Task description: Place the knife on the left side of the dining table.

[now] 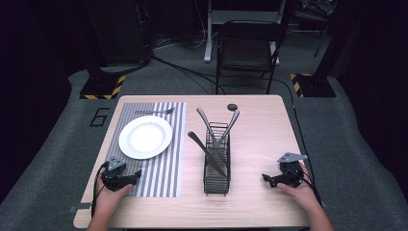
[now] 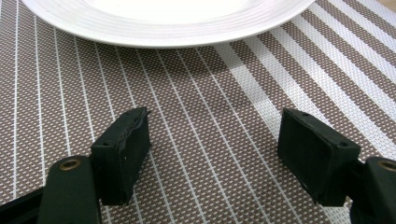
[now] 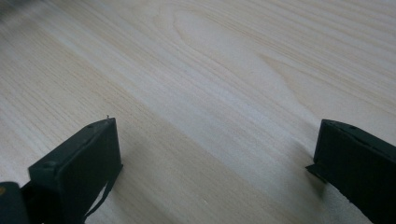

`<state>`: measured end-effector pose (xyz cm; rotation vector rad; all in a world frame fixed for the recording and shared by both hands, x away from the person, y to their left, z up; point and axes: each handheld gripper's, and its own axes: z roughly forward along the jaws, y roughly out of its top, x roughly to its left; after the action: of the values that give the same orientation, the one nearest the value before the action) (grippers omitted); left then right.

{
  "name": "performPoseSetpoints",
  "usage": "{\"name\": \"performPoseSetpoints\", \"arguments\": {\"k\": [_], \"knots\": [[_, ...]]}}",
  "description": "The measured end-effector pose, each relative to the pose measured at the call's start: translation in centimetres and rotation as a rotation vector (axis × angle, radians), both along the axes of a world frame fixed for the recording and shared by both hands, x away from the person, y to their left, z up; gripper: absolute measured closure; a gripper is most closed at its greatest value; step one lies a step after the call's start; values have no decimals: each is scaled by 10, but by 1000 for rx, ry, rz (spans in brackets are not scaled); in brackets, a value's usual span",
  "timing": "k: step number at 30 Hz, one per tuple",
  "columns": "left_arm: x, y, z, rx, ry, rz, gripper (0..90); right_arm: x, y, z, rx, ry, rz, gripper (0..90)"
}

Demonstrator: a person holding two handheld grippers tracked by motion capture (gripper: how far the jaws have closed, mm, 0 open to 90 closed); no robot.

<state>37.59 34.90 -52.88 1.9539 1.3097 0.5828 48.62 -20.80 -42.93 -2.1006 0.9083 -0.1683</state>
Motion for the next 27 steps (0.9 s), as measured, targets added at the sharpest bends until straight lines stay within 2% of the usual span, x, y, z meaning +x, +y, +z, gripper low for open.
{"name": "performPoseSetpoints", "arguments": {"k": [13, 17, 27], "knots": [[0, 0, 0, 1, -1, 1, 256, 0, 0, 0, 0, 0, -2, 0], [0, 0, -1, -12, -9, 9, 260, 0, 0, 0, 0, 0, -2, 0], [0, 2, 0, -15, 0, 8, 275, 0, 0, 0, 0, 0, -1, 0]]}}
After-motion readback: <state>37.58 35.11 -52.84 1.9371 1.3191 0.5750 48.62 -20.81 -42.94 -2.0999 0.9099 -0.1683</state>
